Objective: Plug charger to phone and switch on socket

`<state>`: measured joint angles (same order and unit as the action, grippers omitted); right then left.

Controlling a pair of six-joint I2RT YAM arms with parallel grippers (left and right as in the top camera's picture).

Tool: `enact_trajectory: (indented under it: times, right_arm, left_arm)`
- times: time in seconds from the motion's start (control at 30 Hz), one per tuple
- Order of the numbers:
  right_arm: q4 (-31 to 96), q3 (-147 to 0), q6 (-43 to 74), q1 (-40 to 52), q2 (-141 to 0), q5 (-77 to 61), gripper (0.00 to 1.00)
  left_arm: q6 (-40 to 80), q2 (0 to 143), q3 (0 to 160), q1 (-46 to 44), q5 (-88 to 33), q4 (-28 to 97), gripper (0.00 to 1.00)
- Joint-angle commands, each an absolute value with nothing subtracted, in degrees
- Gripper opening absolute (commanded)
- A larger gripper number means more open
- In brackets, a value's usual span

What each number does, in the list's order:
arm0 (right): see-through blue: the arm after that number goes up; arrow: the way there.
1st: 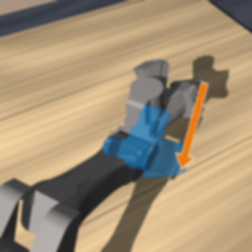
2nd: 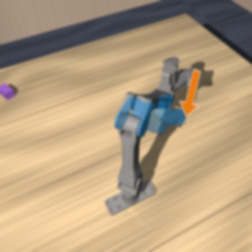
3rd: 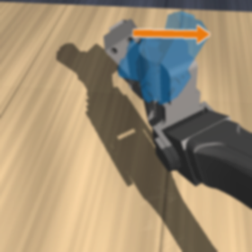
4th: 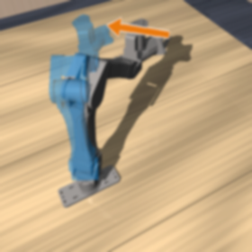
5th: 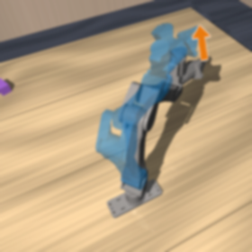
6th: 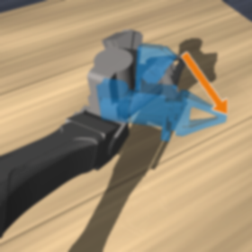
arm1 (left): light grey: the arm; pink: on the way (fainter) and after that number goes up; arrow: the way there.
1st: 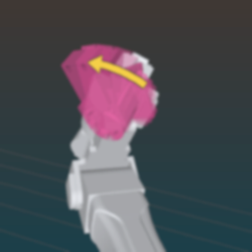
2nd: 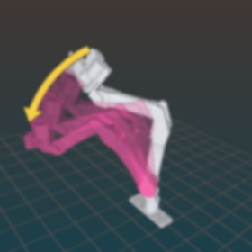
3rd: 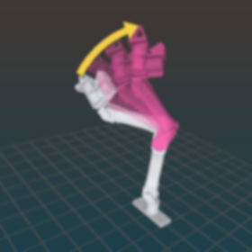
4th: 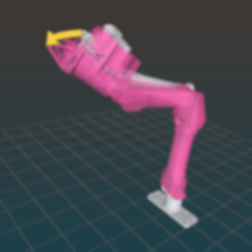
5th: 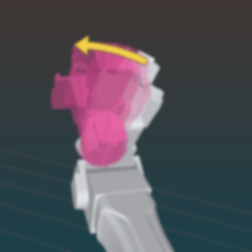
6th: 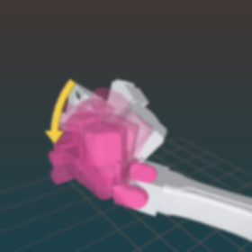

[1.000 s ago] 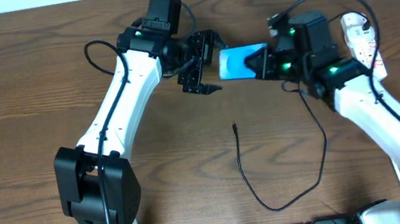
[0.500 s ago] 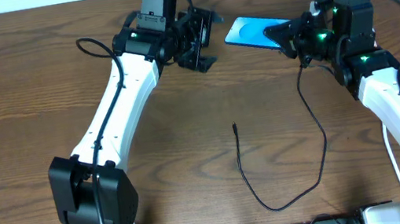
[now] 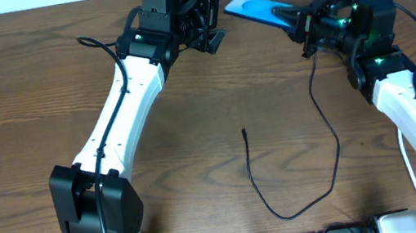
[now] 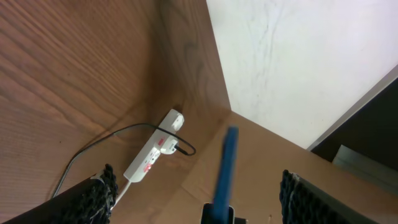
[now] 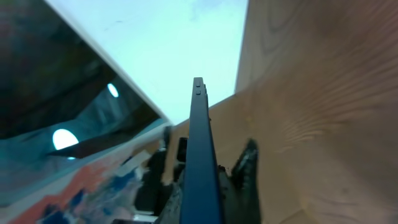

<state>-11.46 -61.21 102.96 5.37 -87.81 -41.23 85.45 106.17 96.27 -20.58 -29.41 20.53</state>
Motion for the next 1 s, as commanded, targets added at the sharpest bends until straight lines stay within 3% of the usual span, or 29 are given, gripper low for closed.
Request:
enact_trajectory:
  times: [0.0, 0.77, 0.83, 0.97]
  right_arm:
    - [-12.47, -62.46, 107.20, 5.85, -87.33, -42.85, 0.01]
    - [-15.44, -62.46, 109.30, 9.87, -87.33, -42.39, 0.01]
    - [-15.44, -62.46, 109.30, 10.15, -87.33, -42.39, 0.01]
    - [-15.44, -62.46, 109.30, 10.63, -87.33, -42.39, 0.01]
  left_arm:
    - [84.73, 104.47, 96.51, -20.58, -28.62, 20.40, 0.84]
    - [84.71, 104.47, 96.51, -24.03, -25.80, 18.68, 0.83]
    - [84.71, 104.47, 96.51, -24.21, -25.50, 18.70, 0.79]
    - [84.75, 104.47, 96.51, -24.60, -23.64, 18.70, 0.60]
